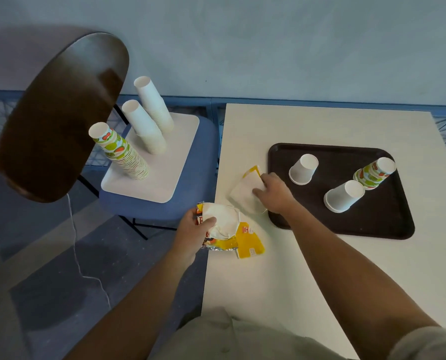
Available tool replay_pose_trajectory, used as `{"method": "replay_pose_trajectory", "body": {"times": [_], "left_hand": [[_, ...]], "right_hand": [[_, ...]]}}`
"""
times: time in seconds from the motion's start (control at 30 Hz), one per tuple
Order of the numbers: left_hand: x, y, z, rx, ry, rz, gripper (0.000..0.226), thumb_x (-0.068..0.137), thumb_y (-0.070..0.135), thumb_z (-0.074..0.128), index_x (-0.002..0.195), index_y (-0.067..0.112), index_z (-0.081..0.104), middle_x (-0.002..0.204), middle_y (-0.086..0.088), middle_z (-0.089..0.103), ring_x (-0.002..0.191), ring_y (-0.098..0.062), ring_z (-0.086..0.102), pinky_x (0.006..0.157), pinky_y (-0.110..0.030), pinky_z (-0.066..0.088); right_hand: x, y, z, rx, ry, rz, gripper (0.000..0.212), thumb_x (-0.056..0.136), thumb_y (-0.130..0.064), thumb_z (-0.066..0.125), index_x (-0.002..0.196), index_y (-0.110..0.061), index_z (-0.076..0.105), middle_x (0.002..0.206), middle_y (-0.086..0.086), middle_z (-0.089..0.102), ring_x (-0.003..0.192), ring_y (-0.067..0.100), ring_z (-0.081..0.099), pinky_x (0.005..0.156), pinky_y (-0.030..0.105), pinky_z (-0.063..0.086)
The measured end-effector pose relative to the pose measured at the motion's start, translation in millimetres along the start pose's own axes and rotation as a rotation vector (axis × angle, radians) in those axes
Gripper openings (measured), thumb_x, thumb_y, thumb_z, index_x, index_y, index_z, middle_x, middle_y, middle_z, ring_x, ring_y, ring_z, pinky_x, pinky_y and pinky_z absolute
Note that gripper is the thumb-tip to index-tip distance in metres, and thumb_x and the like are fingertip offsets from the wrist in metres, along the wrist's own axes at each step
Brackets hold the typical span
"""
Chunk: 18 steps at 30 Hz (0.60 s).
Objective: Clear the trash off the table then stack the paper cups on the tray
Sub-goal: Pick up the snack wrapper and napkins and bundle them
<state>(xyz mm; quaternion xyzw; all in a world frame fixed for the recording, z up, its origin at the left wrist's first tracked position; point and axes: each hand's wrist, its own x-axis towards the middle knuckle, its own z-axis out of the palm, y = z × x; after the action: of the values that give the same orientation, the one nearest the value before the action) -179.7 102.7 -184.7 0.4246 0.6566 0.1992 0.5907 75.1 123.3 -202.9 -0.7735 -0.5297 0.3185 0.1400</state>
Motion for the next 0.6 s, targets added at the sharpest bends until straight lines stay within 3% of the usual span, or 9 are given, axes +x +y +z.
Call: {"method": "replay_pose_trajectory", "body": {"times": [0.1,0.17,0.3,0.47,0.6], "left_hand": [[-3.3,4.1,-1.8,0.007,-0.026,0.021,0.044,0.099,0.023,0.068,0.14,0.021,0.053,0.13,0.003,0.062,0.115,-0.019,0.062,0.083,-0.03,0.058],[-7.5,7.3,0.5,-0.017,-0.039,0.03,0.037,0.1,0.022,0.067,0.134,0.024,0.054,0.121,0.006,0.063,0.107,-0.015,0.063,0.077,-0.026,0.056],[-15.6,3.6,9.9,-0.054,-0.119,0.02,0.028,0.1,0.02,0.065,0.126,0.025,0.058,0.122,0.002,0.069,0.106,-0.016,0.068,0.088,-0.036,0.059],[-39.7,-8.9,28.6,-0.045,-0.163,0.021,0.031,0.098,0.014,0.06,0.127,0.023,0.057,0.111,0.002,0.067,0.098,-0.017,0.066,0.084,-0.038,0.056],[-73.2,-19.3,56.9,-0.018,-0.228,0.041,0.029,0.095,0.01,0.054,0.121,0.021,0.06,0.103,-0.002,0.066,0.089,-0.019,0.064,0.073,-0.033,0.051]], "right_hand": [[-25.0,5.3,-20.3,0.125,0.107,-0.002,0.022,0.095,-0.024,0.064,0.107,-0.008,0.057,0.107,0.011,0.052,0.099,0.03,0.055,0.088,0.038,0.045],[-49.7,10.0,-30.0,0.229,0.194,0.041,0.024,0.096,-0.023,0.065,0.113,-0.009,0.056,0.11,0.01,0.056,0.099,0.027,0.056,0.087,0.039,0.046],[-108.2,23.2,-33.5,0.48,0.329,0.124,0.026,0.094,-0.022,0.066,0.116,-0.02,0.053,0.113,0.003,0.06,0.1,0.02,0.06,0.088,0.04,0.052],[-183.8,40.1,-26.5,0.643,0.406,0.227,0.038,0.095,-0.016,0.066,0.128,-0.027,0.05,0.112,-0.011,0.061,0.1,0.005,0.06,0.085,0.029,0.05],[-243.6,70.2,-18.1,0.661,0.42,0.334,0.044,0.096,-0.017,0.065,0.134,-0.032,0.047,0.109,-0.011,0.058,0.096,0.007,0.058,0.074,0.025,0.049]]}}
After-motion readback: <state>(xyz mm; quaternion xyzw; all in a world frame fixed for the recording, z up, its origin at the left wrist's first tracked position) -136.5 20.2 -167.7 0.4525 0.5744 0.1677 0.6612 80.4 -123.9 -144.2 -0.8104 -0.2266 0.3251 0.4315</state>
